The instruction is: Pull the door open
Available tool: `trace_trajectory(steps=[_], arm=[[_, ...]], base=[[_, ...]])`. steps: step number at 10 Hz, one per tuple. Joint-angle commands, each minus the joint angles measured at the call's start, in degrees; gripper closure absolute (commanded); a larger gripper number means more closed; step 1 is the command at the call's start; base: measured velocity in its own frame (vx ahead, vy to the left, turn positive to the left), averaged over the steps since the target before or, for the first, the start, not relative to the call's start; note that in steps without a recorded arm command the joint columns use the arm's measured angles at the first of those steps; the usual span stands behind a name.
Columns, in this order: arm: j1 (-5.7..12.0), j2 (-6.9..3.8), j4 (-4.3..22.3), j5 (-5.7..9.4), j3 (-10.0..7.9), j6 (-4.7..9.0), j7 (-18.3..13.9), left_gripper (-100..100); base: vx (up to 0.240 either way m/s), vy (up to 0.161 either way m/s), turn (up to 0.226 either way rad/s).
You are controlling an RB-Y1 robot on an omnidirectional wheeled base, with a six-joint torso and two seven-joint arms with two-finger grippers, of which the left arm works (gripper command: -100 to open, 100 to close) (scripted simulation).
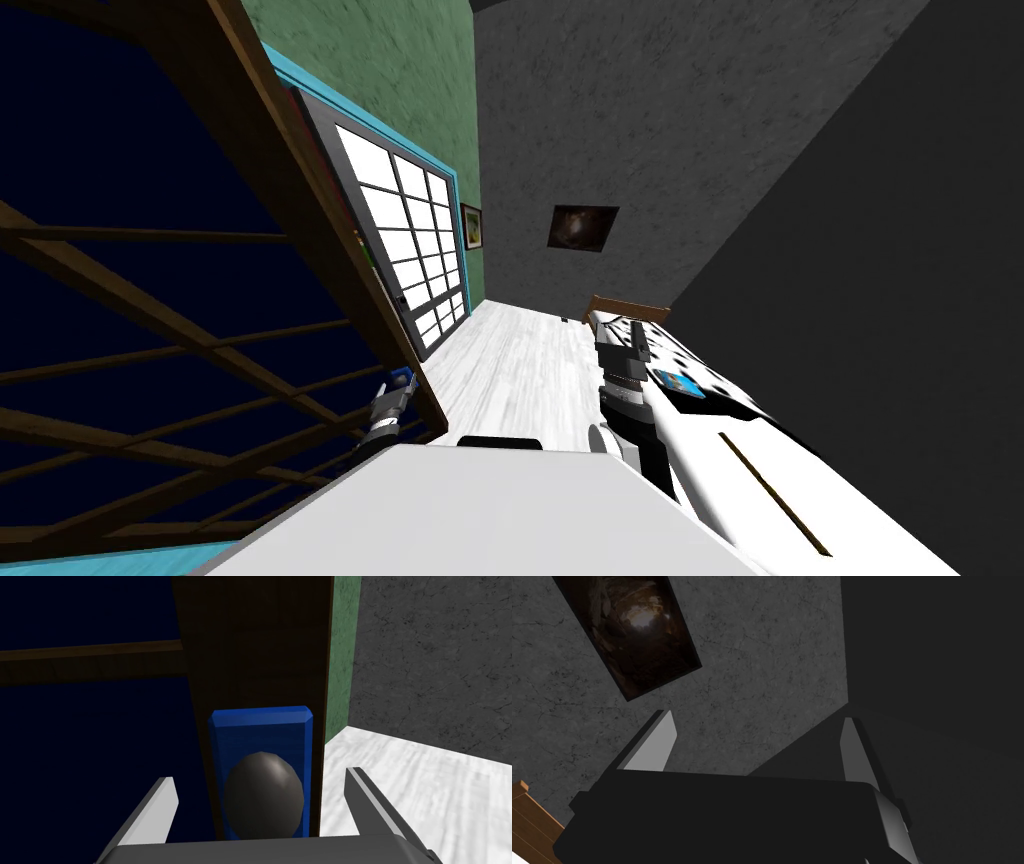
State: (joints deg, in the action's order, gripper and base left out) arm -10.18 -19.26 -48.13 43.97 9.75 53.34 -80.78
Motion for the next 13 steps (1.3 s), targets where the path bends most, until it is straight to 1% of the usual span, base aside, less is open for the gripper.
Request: trace_trajectory(steps=[1,2,3,8,9,10,13], arm=[[-0.41,0.38,0.21,0.88,-1.11,0.48,0.56,-100],[-0.36,0.28,0.17,0.58,-0.71,0.26,0.32,-100],[-0.36,0.28,0.17,0.58,-0.71,0.26,0.32,100],[-0.36,0.28,0.17,0.58,-0.71,0.26,0.32,100],[-0.62,-0.2,-0.2,0.2,-0.05,0.23,-0.12,100],[-0.71,-0.35,-0.34,0.04,0.23,0.21,-0.28,100],[-1.44,-1.55,-1.5,-1.23,2.43,0.08,-1.54,100]], base=[[0.038,0.052,-0.328],[0.006,0.028,-0.051],[-0.004,-0.005,0.048],[-0.001,-0.002,0.003],[-0.123,0.009,-0.044],[-0.173,0.012,-0.062],[-0.195,0.007,-0.057]])
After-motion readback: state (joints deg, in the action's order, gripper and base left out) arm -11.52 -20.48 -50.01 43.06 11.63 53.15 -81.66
